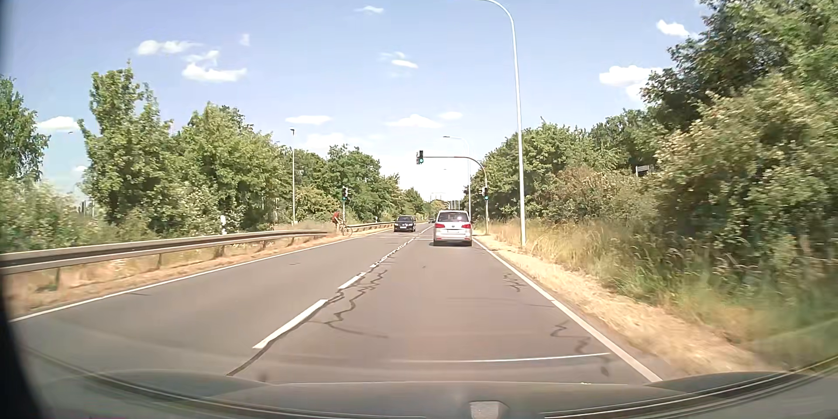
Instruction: Follow the waypoints while adhering to traffic rules and regulations
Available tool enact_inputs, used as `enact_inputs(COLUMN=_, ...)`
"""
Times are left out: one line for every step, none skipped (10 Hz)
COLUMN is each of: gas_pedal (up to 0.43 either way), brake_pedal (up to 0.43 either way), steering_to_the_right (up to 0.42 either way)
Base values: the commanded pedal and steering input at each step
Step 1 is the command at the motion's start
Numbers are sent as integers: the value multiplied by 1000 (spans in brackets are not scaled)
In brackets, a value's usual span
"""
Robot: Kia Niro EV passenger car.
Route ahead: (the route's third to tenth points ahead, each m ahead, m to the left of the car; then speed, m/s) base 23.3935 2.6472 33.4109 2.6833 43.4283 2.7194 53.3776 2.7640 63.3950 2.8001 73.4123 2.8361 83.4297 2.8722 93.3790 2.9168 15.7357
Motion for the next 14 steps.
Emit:
enact_inputs(gas_pedal=0, brake_pedal=30, steering_to_the_right=1)
enact_inputs(gas_pedal=0, brake_pedal=30, steering_to_the_right=1)
enact_inputs(gas_pedal=0, brake_pedal=30, steering_to_the_right=1)
enact_inputs(gas_pedal=0, brake_pedal=30, steering_to_the_right=0)
enact_inputs(gas_pedal=0, brake_pedal=30, steering_to_the_right=0)
enact_inputs(gas_pedal=0, brake_pedal=30, steering_to_the_right=1)
enact_inputs(gas_pedal=0, brake_pedal=30, steering_to_the_right=0)
enact_inputs(gas_pedal=0, brake_pedal=30, steering_to_the_right=0)
enact_inputs(gas_pedal=0, brake_pedal=30, steering_to_the_right=-1)
enact_inputs(gas_pedal=0, brake_pedal=30, steering_to_the_right=-2)
enact_inputs(gas_pedal=0, brake_pedal=30, steering_to_the_right=-3)
enact_inputs(gas_pedal=0, brake_pedal=30, steering_to_the_right=-3)
enact_inputs(gas_pedal=0, brake_pedal=30, steering_to_the_right=-3)
enact_inputs(gas_pedal=0, brake_pedal=30, steering_to_the_right=-2)
